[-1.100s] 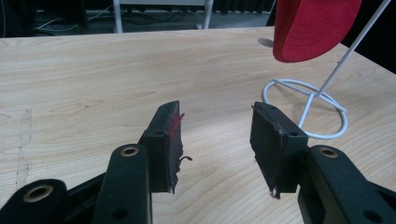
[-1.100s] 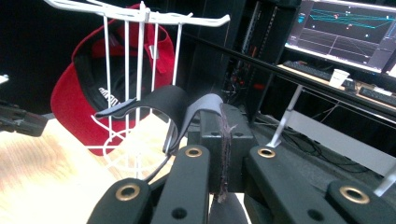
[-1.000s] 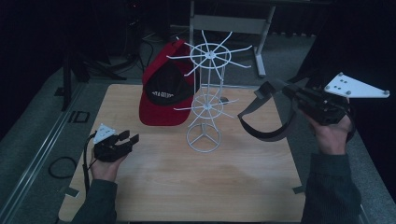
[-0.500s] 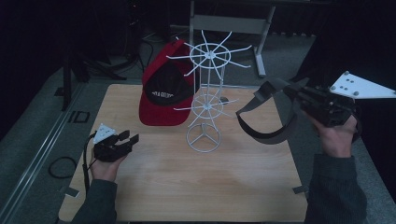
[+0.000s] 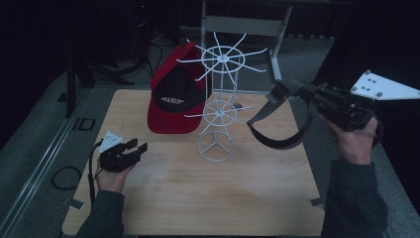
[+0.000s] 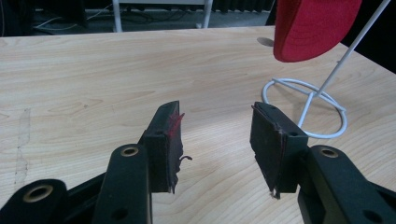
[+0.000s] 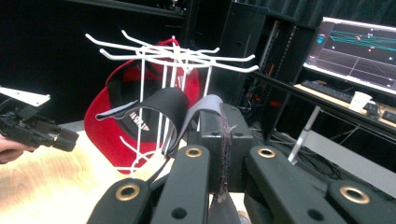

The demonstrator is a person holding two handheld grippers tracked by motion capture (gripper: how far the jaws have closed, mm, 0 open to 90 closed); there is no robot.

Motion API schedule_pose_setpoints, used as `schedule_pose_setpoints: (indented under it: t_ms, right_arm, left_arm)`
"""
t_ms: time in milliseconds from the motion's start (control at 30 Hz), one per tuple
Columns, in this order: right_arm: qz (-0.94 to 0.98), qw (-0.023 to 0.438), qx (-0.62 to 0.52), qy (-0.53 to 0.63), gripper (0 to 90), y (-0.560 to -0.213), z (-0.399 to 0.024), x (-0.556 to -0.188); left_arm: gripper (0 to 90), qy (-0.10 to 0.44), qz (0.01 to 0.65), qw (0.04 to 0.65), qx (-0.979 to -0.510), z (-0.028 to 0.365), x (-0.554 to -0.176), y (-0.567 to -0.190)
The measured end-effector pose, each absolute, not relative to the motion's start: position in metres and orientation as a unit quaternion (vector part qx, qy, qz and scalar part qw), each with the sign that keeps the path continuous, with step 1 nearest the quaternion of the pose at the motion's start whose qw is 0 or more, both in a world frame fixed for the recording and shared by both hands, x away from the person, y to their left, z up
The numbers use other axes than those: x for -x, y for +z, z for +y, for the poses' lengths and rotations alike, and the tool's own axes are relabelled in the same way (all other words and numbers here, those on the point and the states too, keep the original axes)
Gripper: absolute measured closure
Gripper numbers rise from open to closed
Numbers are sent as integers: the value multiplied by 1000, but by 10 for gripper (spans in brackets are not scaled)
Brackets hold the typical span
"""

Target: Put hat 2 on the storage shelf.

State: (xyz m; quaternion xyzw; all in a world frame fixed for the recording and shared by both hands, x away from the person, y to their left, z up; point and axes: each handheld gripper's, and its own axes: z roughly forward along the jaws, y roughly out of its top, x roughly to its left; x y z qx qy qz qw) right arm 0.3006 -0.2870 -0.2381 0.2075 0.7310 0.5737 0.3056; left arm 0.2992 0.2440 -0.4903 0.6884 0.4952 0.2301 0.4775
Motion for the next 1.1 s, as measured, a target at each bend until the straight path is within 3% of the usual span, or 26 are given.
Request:
schedule_pose_setpoints:
  t_ms: [1100]
  right_arm:
    - [724,285,-190,598,894,-220,-261,-324]
  left_arm:
    - [535,233,494,474,-691,244,-297,-492]
